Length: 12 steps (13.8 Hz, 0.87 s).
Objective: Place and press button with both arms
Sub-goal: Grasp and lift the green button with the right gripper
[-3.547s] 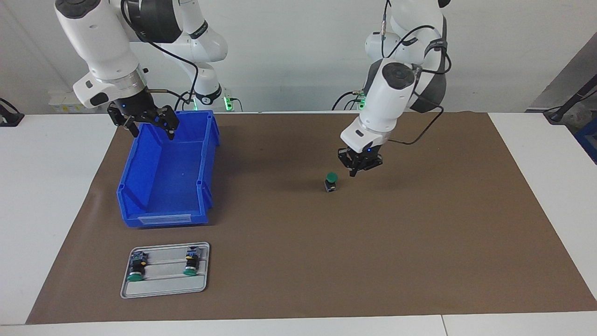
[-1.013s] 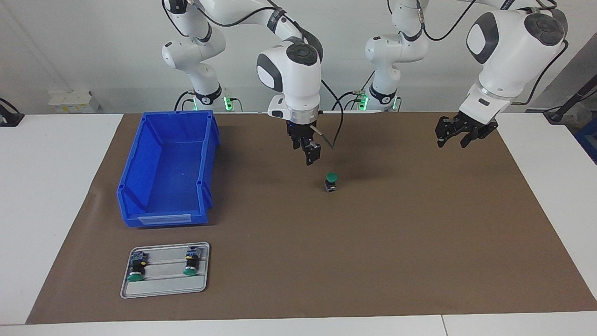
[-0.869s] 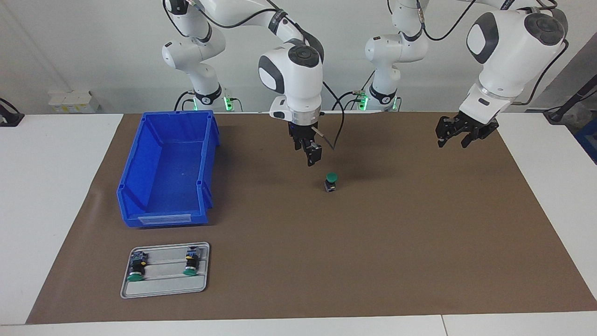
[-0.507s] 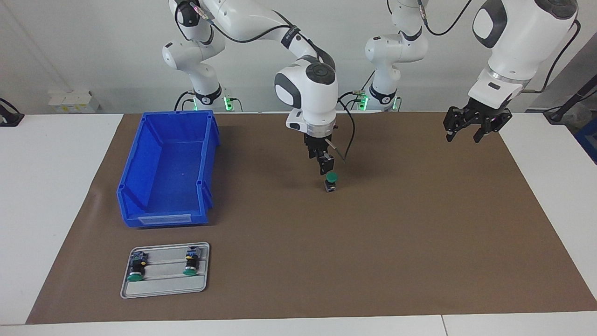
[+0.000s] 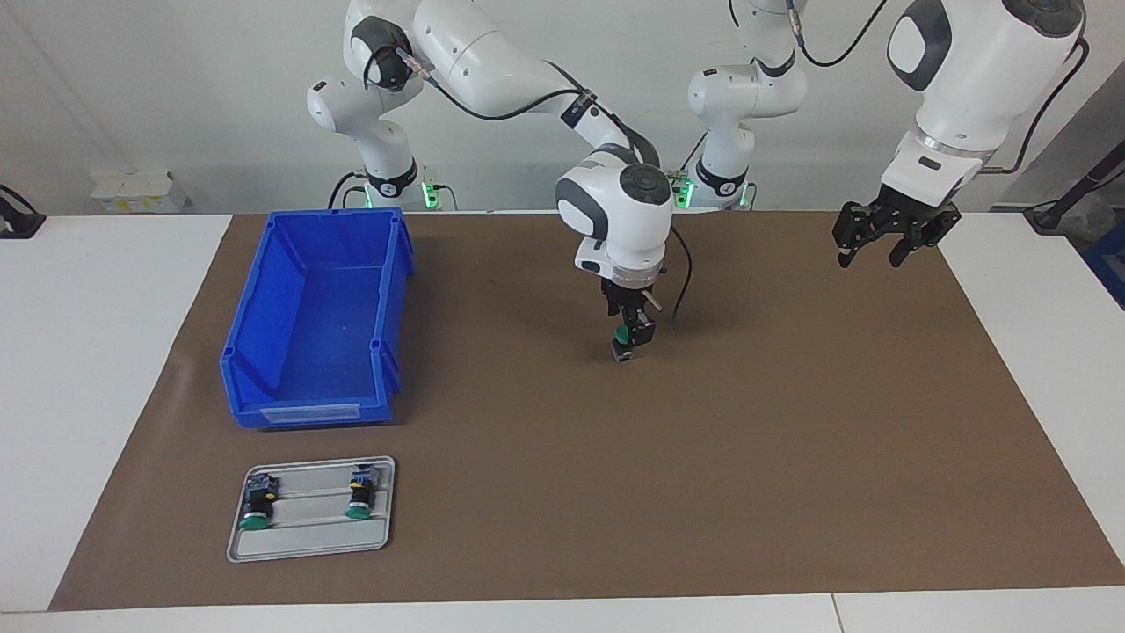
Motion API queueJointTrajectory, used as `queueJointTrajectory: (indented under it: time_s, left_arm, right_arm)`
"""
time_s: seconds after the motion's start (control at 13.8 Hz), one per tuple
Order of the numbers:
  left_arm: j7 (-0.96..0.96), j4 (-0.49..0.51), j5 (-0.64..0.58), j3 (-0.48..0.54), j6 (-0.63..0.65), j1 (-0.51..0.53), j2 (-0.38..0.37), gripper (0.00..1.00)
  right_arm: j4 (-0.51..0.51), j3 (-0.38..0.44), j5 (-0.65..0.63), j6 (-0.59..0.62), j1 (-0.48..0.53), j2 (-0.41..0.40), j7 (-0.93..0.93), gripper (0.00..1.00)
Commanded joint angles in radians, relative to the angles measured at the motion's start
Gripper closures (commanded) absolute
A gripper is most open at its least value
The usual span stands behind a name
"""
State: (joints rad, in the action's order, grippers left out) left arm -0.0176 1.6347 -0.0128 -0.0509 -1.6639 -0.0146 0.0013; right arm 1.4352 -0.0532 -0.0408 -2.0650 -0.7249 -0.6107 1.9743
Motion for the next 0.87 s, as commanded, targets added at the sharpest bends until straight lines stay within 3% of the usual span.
queueJointTrajectory:
  time_s: [0.0, 0.22, 0.43, 0.8]
  left_arm:
    - [0.018, 0.051, -0.01, -0.009, -0.014, 0.008, -0.03, 0.15]
    - [0.01, 0.05, -0.007, -0.009, -0.025, 0.007, -0.029, 0.01]
    - [0.007, 0.051, -0.007, -0.003, -0.025, 0.01, -0.029, 0.0]
    - [0.054, 0.051, -0.007, -0.001, -0.013, 0.01, -0.029, 0.0]
  right_arm:
    - [-0.032, 0.003, -0.027, -0.003, -0.004, -0.018, 0.029, 0.22]
    - [-0.026, 0.003, -0.027, -0.029, -0.004, -0.015, 0.029, 0.3]
    - [-0.024, 0.003, -0.027, -0.033, -0.002, -0.015, 0.029, 0.38]
    - [-0.004, 0.003, -0.034, -0.038, -0.004, -0.014, 0.031, 0.38]
